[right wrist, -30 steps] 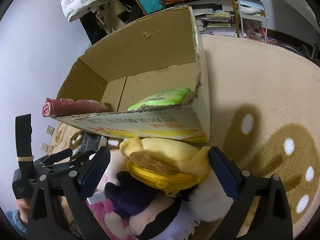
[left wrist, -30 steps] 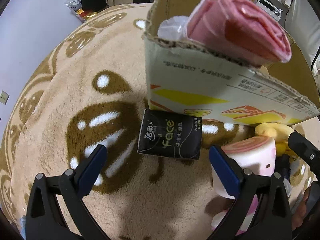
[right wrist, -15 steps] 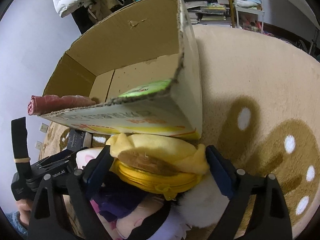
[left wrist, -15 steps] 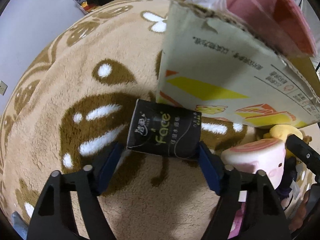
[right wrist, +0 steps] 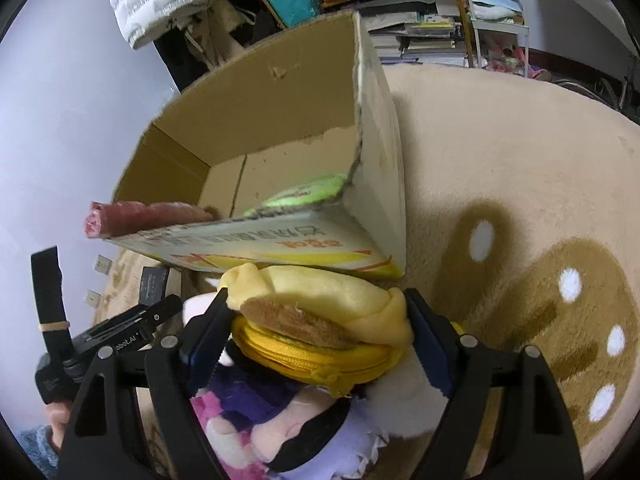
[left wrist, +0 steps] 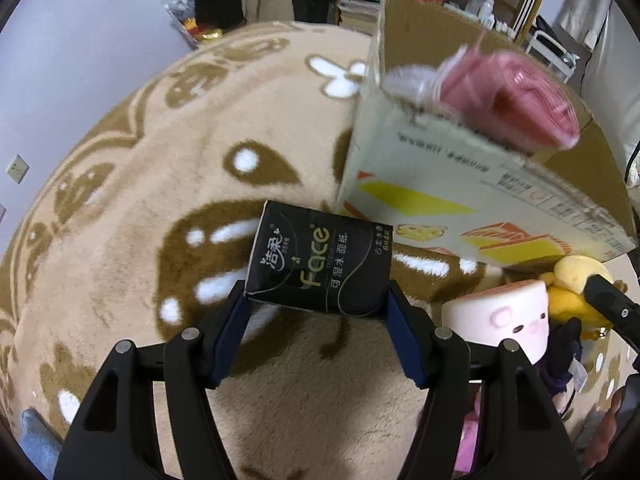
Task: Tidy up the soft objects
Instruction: 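Close the left tool on the black Face pack and lift it while the right tool grips the yellow bear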
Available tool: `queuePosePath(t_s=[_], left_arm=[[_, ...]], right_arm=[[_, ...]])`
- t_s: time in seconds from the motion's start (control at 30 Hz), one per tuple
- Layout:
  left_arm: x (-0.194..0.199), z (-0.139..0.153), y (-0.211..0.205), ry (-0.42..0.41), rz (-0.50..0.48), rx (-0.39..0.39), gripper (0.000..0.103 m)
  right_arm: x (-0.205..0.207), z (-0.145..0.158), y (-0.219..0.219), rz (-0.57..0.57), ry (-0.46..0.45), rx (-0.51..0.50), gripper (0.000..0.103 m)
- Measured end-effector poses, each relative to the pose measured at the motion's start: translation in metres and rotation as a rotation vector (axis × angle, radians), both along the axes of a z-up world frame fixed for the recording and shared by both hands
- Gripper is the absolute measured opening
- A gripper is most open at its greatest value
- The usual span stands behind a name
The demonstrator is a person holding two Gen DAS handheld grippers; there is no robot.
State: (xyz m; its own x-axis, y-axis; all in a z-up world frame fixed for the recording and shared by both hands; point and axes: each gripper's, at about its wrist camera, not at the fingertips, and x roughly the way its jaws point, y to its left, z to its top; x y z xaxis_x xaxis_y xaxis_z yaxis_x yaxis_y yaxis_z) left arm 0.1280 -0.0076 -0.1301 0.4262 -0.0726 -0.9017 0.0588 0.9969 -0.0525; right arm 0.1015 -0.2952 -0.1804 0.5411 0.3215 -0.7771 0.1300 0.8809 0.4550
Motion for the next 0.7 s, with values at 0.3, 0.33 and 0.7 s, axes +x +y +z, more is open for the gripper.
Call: queuePosePath(t_s=[0.3, 0.33, 0.7], left_arm=[[-0.031, 0.045, 0.002, -0.162, -0.005, 0.02, 0.065], [-0.036, 0.052, 0.002, -0.182, -0.005, 0.02, 0.065], [-0.068, 0.093, 0.004, -0.313, -0.01, 0.015, 0.065]], right_arm=[[-0.023, 0.03, -0.007, -0.02, -0.117, 0.056, 0.087], [-0.026, 0.035, -0.007, -0.018, -0.139, 0.066, 0.087], [-0.039, 0.063, 0.012, 0.031, -0.271, 0.035, 0.087]])
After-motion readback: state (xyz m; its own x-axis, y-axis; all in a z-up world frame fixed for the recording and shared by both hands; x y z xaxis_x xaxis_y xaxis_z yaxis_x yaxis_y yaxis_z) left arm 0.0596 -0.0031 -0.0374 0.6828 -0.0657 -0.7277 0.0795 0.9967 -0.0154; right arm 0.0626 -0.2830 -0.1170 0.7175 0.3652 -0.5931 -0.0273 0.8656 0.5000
